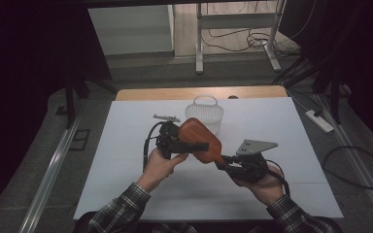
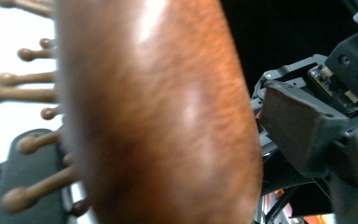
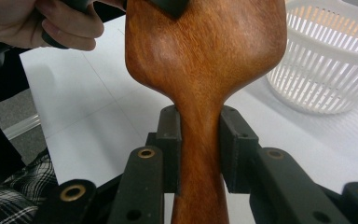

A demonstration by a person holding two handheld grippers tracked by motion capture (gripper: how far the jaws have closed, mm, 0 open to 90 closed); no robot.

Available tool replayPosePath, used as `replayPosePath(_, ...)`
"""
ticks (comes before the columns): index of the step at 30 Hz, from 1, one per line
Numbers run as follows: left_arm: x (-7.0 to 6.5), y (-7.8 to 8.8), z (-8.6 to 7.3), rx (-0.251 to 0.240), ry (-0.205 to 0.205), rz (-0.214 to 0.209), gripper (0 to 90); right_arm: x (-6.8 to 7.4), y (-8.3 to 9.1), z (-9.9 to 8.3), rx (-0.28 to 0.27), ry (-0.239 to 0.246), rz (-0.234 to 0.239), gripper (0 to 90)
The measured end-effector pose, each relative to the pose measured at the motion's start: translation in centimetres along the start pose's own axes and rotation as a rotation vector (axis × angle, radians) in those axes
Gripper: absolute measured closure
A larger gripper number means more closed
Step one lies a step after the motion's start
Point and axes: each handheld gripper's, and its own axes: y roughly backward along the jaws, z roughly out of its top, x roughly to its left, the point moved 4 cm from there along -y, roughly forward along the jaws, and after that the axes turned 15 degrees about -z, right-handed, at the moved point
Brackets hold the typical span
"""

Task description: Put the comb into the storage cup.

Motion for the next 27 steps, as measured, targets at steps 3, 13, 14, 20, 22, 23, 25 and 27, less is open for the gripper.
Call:
replayPosePath(3, 0.1, 0.2, 0.0, -0.010, 0.027, -0.034, 30.6, 0.0, 0.0, 0.0, -0.004, 0.006, 0.000, 72.0)
replayPosePath(13, -0.1, 0.5, 0.0, -0.010, 0.055, -0.112, 50.3, 0.4, -1.0, -0.8, 0.050, 0.053, 0.003, 72.2)
replayPosePath(14, -0.2, 0.5, 0.1, -0.015, 0.053, -0.112, 51.1, 0.4, -1.1, -0.8, 0.050, 0.052, 0.001, 72.1)
replayPosePath(20, -0.3, 0.5, 0.1, -0.023, 0.049, -0.126, 54.6, 0.3, -0.9, -0.7, 0.030, 0.063, -0.008, 70.0)
replayPosePath(22, -0.5, 0.5, 0.2, -0.019, 0.032, -0.108, 54.7, 0.3, -0.9, -0.8, 0.030, 0.079, -0.011, 64.7)
replayPosePath(23, -0.6, 0.5, 0.2, -0.018, 0.024, -0.104, 54.7, 0.4, -1.0, -0.9, 0.035, 0.084, -0.016, 61.8)
replayPosePath(25, -0.7, 0.6, 0.3, -0.022, 0.017, -0.105, 54.7, 0.4, -1.0, -1.0, 0.039, 0.099, -0.023, 58.4)
replayPosePath(27, -0.9, 0.7, 0.4, -0.025, 0.005, -0.095, 54.6, 0.3, -1.0, -1.1, 0.052, 0.102, -0.023, 53.3)
